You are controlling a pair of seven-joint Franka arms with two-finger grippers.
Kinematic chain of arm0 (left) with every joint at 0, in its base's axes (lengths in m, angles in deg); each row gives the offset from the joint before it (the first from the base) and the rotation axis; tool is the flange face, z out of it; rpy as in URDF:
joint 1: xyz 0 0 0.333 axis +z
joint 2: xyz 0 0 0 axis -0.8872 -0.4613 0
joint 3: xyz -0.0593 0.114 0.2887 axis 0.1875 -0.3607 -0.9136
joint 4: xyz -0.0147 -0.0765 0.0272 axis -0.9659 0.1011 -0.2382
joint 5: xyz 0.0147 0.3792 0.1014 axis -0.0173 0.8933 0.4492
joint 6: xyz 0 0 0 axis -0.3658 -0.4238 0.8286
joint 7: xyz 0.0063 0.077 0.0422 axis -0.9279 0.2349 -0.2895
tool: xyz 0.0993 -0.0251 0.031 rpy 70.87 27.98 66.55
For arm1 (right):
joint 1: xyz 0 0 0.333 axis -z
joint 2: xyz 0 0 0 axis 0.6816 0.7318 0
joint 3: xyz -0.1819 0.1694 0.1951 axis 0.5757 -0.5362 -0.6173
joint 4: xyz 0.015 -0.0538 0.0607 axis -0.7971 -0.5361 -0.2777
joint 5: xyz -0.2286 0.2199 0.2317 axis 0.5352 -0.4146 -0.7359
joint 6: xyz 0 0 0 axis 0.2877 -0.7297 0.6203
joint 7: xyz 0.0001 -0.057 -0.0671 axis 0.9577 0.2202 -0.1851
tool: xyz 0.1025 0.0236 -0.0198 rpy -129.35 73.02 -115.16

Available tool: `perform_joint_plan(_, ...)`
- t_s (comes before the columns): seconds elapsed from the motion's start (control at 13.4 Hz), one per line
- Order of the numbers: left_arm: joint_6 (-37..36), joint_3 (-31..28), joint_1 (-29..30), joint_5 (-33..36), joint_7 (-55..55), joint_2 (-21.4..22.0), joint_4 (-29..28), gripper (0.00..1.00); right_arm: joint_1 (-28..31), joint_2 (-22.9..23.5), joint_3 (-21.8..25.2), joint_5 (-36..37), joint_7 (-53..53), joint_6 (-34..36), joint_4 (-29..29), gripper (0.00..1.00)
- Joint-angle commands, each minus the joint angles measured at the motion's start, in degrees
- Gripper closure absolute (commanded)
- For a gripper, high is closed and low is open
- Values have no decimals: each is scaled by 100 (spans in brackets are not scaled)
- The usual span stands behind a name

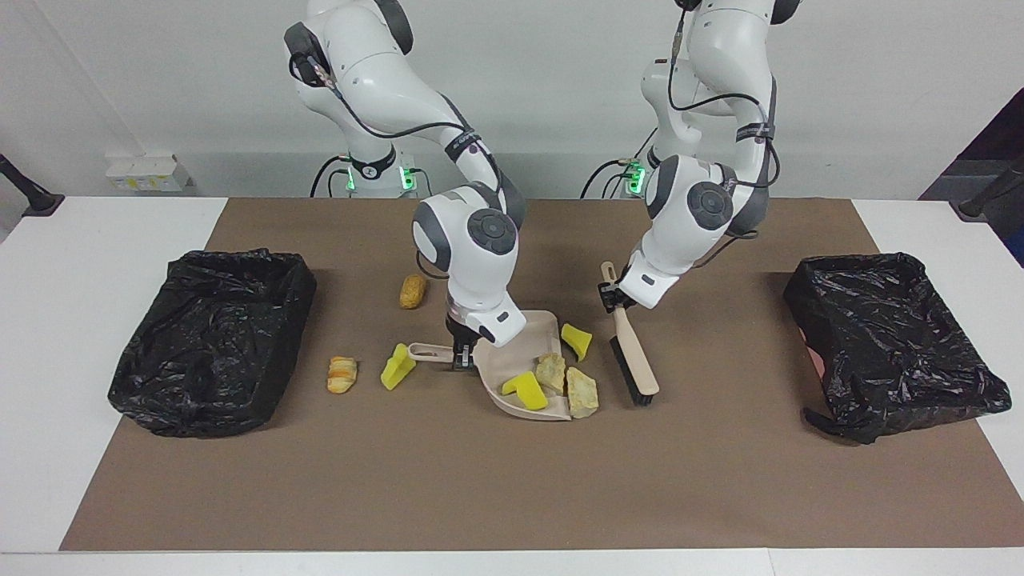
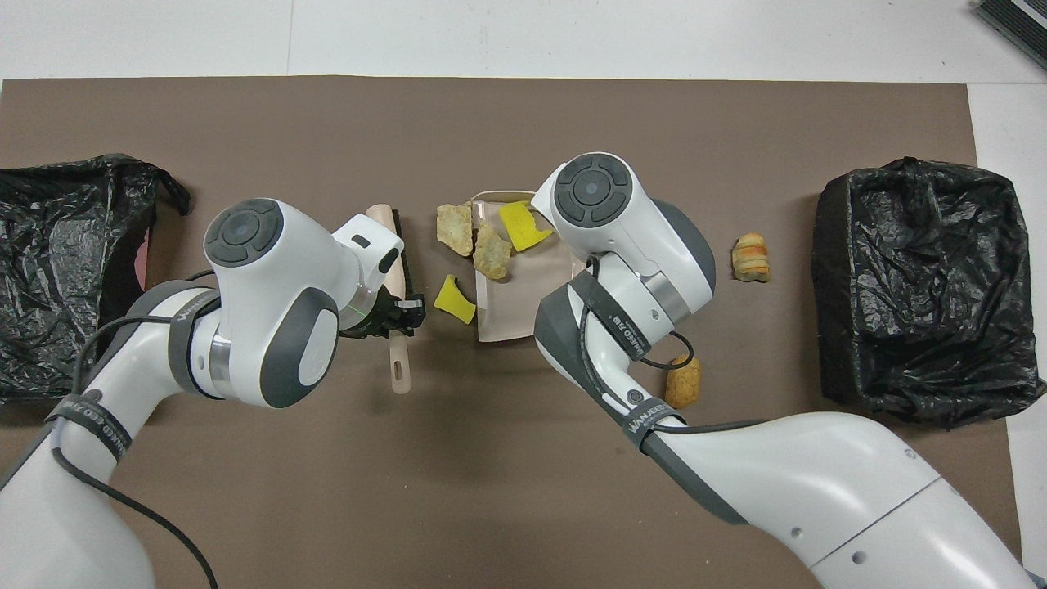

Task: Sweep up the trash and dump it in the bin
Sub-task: 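Sweep the remaining yellow sponge pieces into the dustpan with the left gripper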

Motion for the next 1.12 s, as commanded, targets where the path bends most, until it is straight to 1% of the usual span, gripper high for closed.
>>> perform_joint_plan(0.0, 306, -25, -365, -288, -76, 48, -101, 100, 57, -195, -13, 223, 63, -82, -345, 100)
perform_joint_plan(0.22, 807, -25, -594, -316, -128, -65, -154, 100, -75, -257, -13, 232, 63, -29, -416, 100)
perform_joint_plan(0.3, 826, -7, -621, -316, -172, -66, -180, 100, -66, -257, -13, 232, 63, -29, -407, 100)
perform_joint_plan(0.6, 581, 124, -744, -623, -619, 22, -163, 100, -66, -257, -13, 232, 63, -29, -389, 100)
perform_joint_plan(0.74, 466, 203, -744, -1051, -682, 223, -75, 100, -75, -257, -13, 232, 63, -20, -389, 100)
perform_joint_plan(0.82, 475, 352, -744, -1141, -682, 285, -75, 100, -75, -257, -13, 232, 55, -3, -389, 100)
perform_joint_plan(0.97, 457, 406, -709, -1151, -691, 426, -49, 100, -136, -266, -13, 302, 63, 129, -363, 100)
perform_joint_plan(1.04, 292, 397, -674, -1151, -717, 531, -40, 100, -154, -266, -13, 302, 72, 121, -354, 100)
